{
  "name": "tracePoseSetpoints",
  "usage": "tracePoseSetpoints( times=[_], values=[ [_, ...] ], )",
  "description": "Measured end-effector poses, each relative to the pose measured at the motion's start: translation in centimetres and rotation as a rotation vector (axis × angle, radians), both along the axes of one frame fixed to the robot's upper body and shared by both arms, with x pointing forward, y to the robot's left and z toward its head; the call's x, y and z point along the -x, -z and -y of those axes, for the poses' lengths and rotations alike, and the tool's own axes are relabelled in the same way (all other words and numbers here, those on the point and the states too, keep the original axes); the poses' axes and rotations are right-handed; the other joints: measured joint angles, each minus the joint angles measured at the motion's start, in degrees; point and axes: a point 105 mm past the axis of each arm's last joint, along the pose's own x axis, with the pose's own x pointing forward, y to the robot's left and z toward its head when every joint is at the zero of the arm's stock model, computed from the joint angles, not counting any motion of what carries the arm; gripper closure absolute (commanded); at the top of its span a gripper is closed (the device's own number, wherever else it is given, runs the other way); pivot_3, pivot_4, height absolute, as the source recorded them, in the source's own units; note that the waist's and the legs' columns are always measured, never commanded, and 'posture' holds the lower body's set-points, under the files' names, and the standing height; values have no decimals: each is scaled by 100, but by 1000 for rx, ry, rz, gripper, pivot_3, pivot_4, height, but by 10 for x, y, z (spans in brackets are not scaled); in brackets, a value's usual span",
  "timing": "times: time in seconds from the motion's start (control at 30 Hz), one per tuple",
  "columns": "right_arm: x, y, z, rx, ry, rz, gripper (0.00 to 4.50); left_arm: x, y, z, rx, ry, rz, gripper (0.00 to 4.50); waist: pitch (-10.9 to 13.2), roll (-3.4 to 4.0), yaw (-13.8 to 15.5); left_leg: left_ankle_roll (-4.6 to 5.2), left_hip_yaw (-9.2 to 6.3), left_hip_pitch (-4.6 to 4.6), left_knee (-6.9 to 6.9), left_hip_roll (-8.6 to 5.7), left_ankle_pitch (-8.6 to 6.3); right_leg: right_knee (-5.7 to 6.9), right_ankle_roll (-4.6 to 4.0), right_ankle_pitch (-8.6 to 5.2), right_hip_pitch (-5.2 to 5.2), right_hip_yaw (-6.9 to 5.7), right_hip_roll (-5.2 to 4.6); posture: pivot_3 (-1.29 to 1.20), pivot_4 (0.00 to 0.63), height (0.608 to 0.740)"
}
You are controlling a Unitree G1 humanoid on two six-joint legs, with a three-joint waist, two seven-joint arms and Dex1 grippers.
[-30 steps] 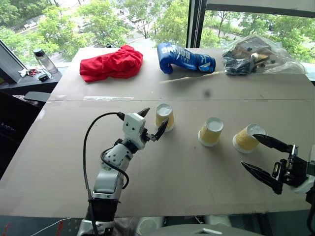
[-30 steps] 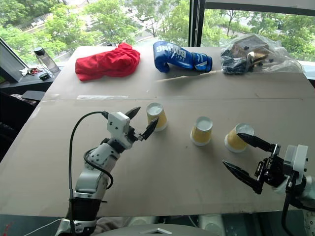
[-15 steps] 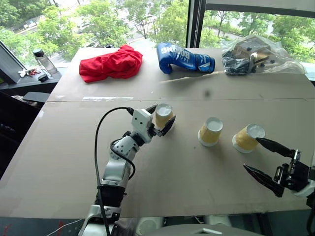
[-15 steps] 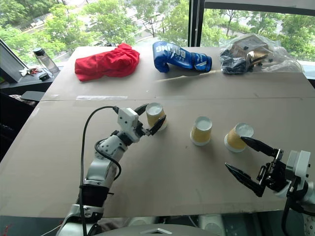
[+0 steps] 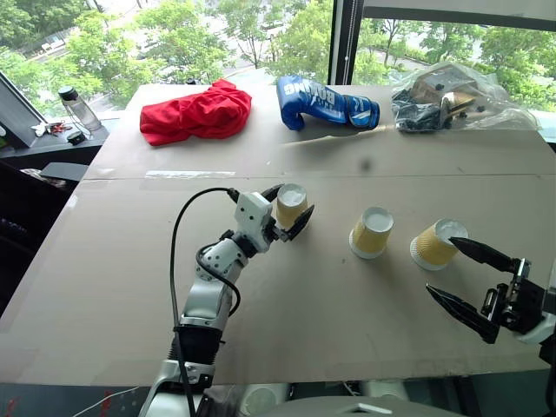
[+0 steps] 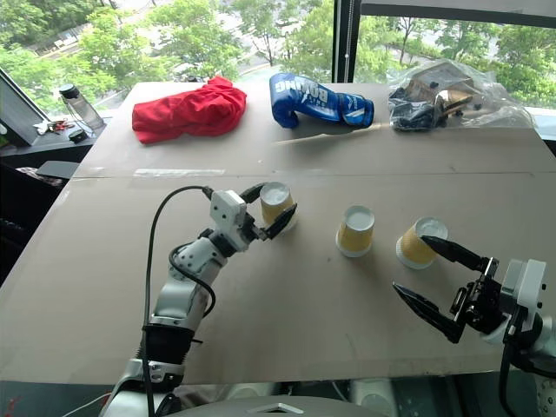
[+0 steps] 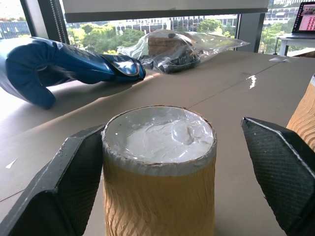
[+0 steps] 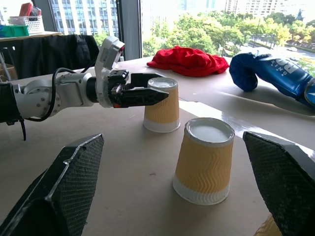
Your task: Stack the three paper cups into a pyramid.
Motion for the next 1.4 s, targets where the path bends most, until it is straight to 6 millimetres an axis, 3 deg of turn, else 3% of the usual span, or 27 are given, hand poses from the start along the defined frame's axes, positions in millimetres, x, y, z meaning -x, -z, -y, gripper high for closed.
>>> tracePoseSetpoints(
  times=[0.07,0.47,0.67,0.9,1.4],
  values=[
    [0,0,0,0,-1,-4,0,0,-1,-2,-6,-5,8,2099,0,0,-1,0,0,0,0,0,0,0,0,0,0,0,0,0,150,737],
    [0,1,0,0,0,-10,0,-1,-2,4,-8,35,9,2101,0,0,-2,0,0,-1,0,-1,0,0,0,0,0,-1,5,0,150,737],
    [4,3,7,13,29,-23,0,14,2,36,-20,246,-18,2101,0,0,2,0,1,-2,1,-3,0,-1,0,0,0,-1,6,0,150,737],
    [7,5,10,19,43,-38,0,23,-6,56,-37,380,6,2101,0,1,-9,0,0,0,0,-1,0,0,0,0,0,-2,9,0,150,737],
    [6,2,9,20,65,-31,0,25,-4,62,-63,437,-3,2101,0,0,-4,0,0,-1,0,-2,0,0,0,-1,0,-2,9,0,150,737]
  ],
)
